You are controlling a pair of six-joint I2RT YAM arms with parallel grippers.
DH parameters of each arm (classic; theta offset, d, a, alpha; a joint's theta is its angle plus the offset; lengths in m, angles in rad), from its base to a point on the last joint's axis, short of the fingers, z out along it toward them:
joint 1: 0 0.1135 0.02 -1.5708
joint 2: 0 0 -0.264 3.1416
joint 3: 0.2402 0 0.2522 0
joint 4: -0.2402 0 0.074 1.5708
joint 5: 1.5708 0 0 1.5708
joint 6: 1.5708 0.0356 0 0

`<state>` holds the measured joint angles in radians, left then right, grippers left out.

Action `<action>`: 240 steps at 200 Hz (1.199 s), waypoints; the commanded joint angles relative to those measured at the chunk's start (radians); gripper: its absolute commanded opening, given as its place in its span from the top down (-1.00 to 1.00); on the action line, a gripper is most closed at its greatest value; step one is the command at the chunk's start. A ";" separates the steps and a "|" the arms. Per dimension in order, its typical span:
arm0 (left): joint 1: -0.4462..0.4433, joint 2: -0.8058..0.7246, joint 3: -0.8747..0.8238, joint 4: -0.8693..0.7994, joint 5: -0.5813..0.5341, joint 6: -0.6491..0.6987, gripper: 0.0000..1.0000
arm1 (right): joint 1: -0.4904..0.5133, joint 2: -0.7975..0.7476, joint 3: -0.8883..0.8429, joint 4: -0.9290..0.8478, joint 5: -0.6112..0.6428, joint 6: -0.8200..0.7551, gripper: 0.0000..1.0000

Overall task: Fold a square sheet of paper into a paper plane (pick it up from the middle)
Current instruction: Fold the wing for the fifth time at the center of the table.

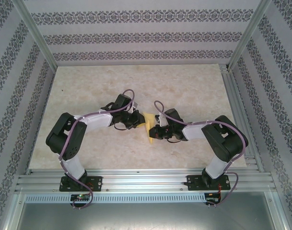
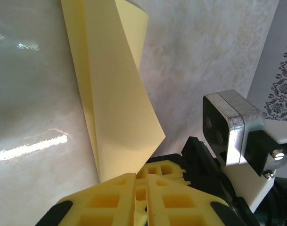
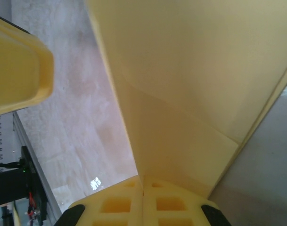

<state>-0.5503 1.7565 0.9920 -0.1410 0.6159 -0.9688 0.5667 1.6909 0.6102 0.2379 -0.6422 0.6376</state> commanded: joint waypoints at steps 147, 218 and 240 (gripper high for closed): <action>-0.031 0.171 0.103 0.123 0.007 0.022 0.68 | -0.053 0.037 -0.014 0.074 -0.078 0.028 0.81; -0.033 0.201 0.115 0.134 0.001 0.013 0.69 | -0.030 -0.105 0.005 -0.132 0.062 -0.062 0.46; -0.033 0.206 0.122 0.133 0.002 0.009 0.69 | -0.007 -0.135 0.025 -0.217 0.121 -0.108 0.36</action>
<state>-0.5724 1.9450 1.0782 -0.0471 0.6197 -0.9688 0.5323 1.5978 0.6071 0.1341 -0.6121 0.6064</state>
